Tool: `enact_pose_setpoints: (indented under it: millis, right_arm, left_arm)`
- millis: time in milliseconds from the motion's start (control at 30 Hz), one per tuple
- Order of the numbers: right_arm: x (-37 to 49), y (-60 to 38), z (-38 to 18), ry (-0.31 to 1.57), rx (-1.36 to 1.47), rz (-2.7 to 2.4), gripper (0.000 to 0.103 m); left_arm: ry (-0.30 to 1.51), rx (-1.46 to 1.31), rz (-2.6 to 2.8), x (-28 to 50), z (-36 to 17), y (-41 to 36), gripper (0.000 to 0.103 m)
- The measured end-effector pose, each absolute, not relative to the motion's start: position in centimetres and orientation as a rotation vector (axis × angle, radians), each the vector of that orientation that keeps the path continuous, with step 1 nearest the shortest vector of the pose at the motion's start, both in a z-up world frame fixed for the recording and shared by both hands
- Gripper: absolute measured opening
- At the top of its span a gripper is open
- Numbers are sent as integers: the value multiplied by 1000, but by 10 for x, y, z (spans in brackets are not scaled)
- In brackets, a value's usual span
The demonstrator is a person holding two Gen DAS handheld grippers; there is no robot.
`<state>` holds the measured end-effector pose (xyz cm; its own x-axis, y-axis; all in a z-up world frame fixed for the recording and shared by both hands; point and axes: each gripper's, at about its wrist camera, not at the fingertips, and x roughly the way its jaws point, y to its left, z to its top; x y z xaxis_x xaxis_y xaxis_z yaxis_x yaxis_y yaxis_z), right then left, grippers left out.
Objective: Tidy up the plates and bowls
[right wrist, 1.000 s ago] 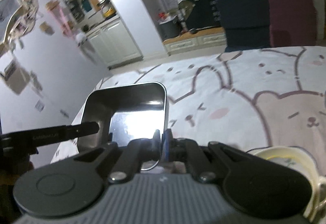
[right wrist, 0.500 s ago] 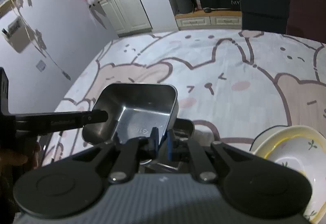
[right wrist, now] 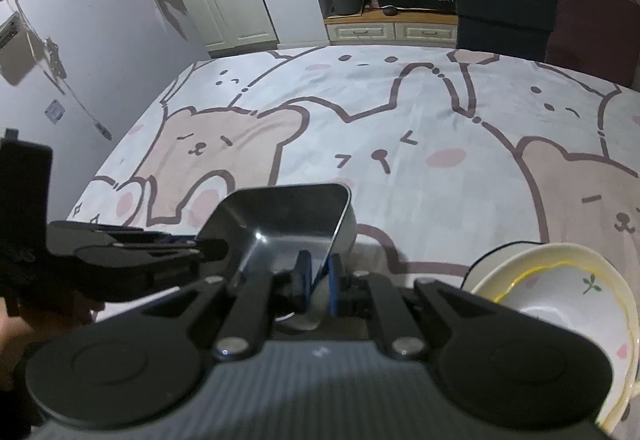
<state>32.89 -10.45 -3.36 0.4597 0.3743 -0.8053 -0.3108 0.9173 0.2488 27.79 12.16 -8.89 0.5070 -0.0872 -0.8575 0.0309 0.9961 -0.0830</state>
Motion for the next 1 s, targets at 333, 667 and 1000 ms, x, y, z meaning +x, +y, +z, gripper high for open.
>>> enact_pose_setpoints:
  millis: [333,667,1000]
  right_arm:
    - [332,-99,-40,1026,43,415,10]
    - [333,-93,-42,1022,35,438,10]
    - [335,-91,-45,1029,41,437,8]
  left_arm:
    - [1064,-35,-62,282,-100,118,13]
    - [1092,-29,-76,283,-108,122,20]
    - [1100,-71,-90,284,-108,131,23]
